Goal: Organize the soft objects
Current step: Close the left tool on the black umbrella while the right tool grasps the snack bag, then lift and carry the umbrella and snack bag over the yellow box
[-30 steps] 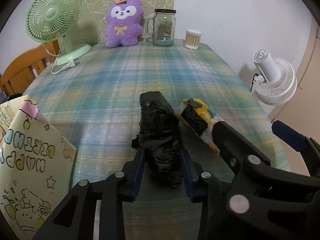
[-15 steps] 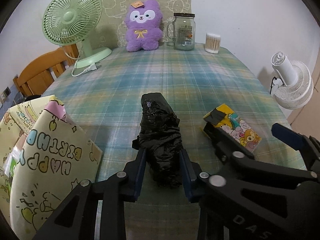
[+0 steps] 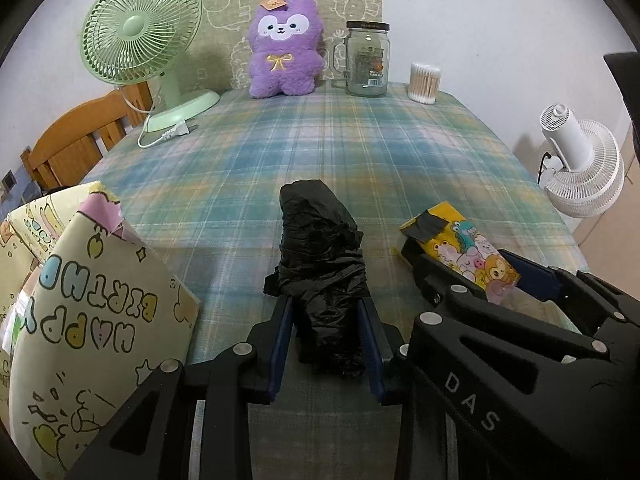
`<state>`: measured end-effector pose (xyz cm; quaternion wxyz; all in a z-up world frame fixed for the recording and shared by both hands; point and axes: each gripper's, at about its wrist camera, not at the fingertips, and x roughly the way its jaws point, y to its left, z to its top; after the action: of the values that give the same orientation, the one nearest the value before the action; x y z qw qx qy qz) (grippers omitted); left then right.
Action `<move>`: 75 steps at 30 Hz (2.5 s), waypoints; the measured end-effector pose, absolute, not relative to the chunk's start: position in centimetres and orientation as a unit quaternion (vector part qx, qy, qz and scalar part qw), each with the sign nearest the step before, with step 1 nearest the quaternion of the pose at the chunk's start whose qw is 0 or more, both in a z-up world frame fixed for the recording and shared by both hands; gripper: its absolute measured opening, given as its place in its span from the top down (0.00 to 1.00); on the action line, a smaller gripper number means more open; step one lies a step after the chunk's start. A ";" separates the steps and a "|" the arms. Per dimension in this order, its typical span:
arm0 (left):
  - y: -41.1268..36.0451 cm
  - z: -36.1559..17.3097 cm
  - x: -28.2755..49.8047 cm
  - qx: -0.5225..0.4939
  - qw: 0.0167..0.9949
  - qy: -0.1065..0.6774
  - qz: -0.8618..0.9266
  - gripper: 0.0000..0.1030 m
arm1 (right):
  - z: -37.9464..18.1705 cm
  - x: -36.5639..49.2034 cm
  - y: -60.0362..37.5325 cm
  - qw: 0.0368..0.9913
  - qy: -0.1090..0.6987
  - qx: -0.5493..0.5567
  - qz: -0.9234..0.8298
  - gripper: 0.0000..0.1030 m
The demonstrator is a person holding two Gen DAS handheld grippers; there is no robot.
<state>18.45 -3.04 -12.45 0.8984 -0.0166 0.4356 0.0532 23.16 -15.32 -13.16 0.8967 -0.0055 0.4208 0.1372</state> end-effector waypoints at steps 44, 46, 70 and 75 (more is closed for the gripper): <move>-4.0 -5.2 11.6 -0.010 0.929 0.370 -0.004 0.72 | -5.0 13.8 -16.2 0.935 0.336 0.018 0.110 0.48; -4.0 -4.7 11.3 -0.012 0.930 0.368 -0.009 0.72 | -4.4 13.4 -16.4 0.937 0.332 0.024 0.106 0.48; -4.2 1.3 7.8 0.027 0.945 0.316 -0.074 0.72 | 2.0 8.2 -16.4 0.957 0.286 0.021 0.047 0.48; -3.7 2.1 7.4 0.030 0.948 0.307 -0.082 0.72 | 2.9 7.2 -15.8 0.960 0.276 0.021 0.043 0.48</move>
<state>7.39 -3.68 2.09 0.9477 0.0298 0.3069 -0.0819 7.22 -15.81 2.92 0.9600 0.0207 0.2760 0.0433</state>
